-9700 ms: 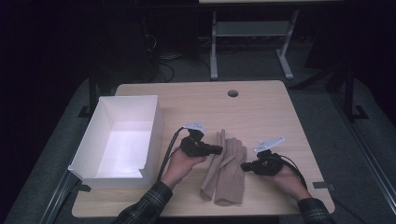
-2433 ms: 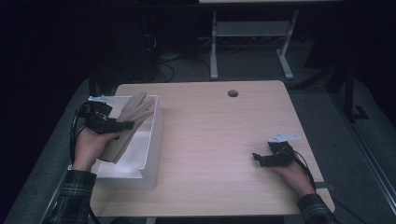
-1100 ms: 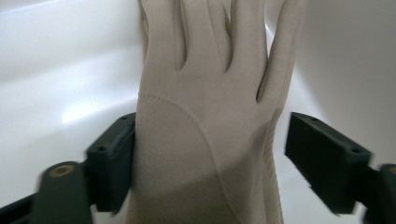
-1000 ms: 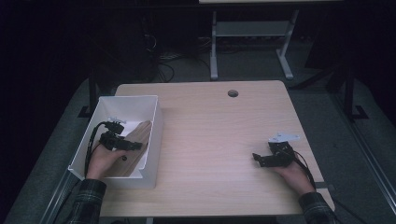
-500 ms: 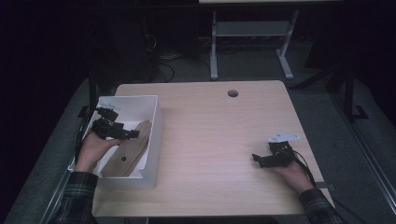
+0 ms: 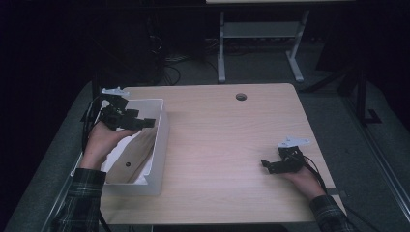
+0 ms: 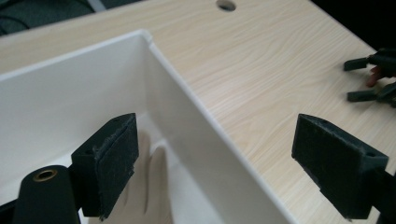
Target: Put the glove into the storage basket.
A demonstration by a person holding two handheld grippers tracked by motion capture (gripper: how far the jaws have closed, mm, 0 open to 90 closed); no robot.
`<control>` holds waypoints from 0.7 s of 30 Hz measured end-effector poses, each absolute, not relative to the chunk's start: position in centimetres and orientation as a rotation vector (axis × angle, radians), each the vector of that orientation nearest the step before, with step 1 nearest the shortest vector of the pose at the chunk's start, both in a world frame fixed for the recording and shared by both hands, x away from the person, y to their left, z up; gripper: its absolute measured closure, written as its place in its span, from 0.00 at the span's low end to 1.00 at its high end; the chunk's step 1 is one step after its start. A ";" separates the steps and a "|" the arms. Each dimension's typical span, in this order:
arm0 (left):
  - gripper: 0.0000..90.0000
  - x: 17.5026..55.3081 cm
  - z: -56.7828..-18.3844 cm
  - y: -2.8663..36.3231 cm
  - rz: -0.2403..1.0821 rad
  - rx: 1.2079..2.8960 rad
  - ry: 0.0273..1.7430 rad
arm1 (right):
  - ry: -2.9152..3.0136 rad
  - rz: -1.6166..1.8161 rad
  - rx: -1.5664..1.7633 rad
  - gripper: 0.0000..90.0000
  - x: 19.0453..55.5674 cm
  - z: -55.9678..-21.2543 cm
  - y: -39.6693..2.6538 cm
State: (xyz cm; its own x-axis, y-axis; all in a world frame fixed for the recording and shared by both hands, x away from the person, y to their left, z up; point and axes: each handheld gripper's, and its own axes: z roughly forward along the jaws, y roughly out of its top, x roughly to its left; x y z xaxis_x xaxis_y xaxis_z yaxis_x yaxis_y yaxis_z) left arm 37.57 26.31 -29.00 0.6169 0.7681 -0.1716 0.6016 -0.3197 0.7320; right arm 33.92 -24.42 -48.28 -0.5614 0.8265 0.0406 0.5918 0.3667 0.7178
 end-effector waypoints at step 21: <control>0.16 36.5 -29.6 15.8 0.200 2.023 0.910 | 2.308 1.007 1.248 0.11 33.9 -48.3 -24.4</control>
